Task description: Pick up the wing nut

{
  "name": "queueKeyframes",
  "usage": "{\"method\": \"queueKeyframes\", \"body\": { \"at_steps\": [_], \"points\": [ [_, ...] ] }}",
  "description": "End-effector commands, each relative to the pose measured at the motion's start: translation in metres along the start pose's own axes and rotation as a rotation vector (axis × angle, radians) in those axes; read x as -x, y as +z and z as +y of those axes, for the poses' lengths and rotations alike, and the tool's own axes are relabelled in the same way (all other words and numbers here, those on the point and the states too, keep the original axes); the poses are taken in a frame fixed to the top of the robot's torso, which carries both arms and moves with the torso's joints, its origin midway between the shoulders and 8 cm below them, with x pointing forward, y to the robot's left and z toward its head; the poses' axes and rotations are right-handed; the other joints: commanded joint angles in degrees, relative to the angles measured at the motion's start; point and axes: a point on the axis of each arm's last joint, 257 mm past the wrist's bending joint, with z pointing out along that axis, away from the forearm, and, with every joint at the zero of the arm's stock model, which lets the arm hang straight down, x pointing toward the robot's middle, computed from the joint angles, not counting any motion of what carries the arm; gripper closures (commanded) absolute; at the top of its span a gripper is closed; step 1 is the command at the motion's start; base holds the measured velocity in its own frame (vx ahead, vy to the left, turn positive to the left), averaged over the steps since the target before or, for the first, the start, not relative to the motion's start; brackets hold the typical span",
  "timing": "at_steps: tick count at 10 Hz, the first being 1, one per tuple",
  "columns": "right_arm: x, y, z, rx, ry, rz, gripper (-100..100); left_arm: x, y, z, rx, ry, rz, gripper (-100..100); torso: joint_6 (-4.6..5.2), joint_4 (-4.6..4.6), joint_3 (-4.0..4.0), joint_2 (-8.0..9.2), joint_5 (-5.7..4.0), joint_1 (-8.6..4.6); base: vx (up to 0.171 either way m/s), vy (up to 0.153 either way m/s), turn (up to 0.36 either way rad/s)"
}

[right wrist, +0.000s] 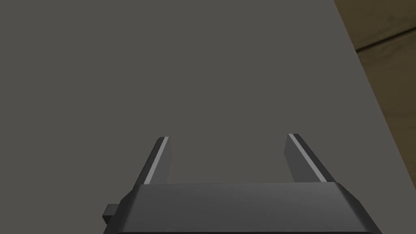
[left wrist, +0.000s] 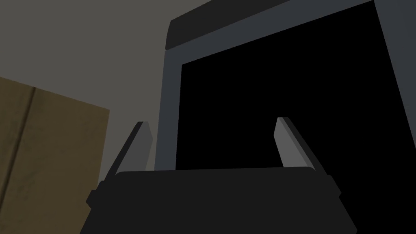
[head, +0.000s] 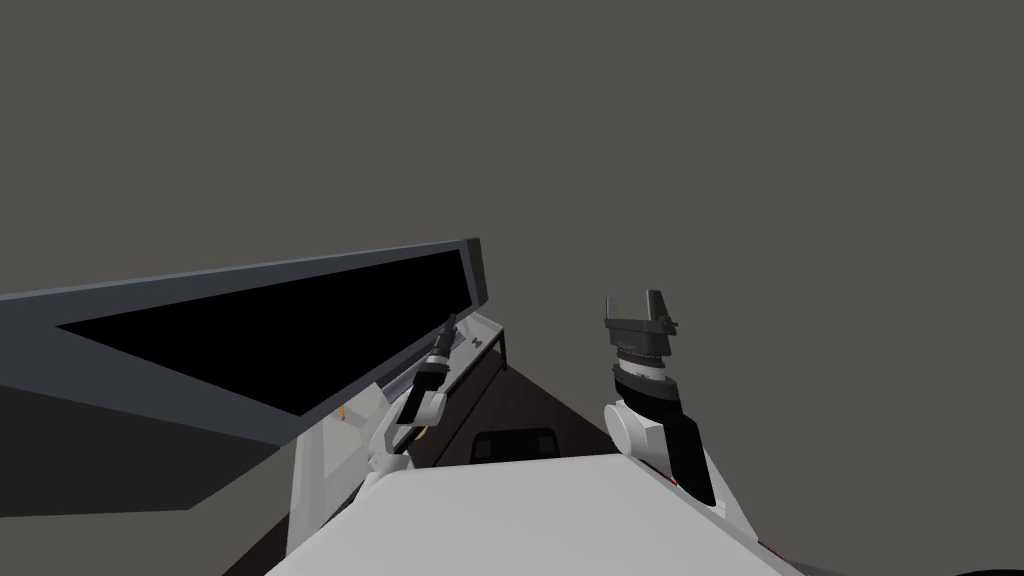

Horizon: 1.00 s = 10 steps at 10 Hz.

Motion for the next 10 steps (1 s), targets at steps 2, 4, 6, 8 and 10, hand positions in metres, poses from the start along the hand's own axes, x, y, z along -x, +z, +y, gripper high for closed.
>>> {"method": "queueKeyframes", "body": {
  "at_steps": [2,4,6,8,10],
  "points": [
    [0.000,0.000,0.000,0.000,0.000,0.000,0,-0.014,0.007,0.030,0.073,0.030,0.034,-100,-0.04,-0.01,-0.02,-0.03,0.01,0.03,-0.027,0.000,-0.071],
    [0.000,0.000,0.000,0.000,0.000,0.000,0,-0.021,0.013,0.047,0.115,0.047,0.055,-100,-0.04,-0.02,-0.05,-0.08,0.01,0.04,-0.017,-0.001,-0.068],
    [0.000,0.000,0.000,0.000,0.000,0.000,0,-0.024,0.010,0.057,0.137,0.047,0.061,-100,-0.04,-0.03,-0.06,-0.10,0.01,0.04,-0.007,0.000,-0.020],
    [0.000,0.000,0.000,0.000,0.000,0.000,0,-0.031,0.013,0.077,0.184,0.063,0.085,-100,-0.02,-0.03,-0.08,-0.14,0.00,0.03,-0.007,0.000,-0.068],
    [0.000,0.000,0.000,0.000,0.000,0.000,0,-0.039,0.016,0.097,0.232,0.079,0.108,-100,-0.02,-0.03,-0.08,-0.15,0.00,0.03,-0.007,-0.001,-0.049]
  ]
}}
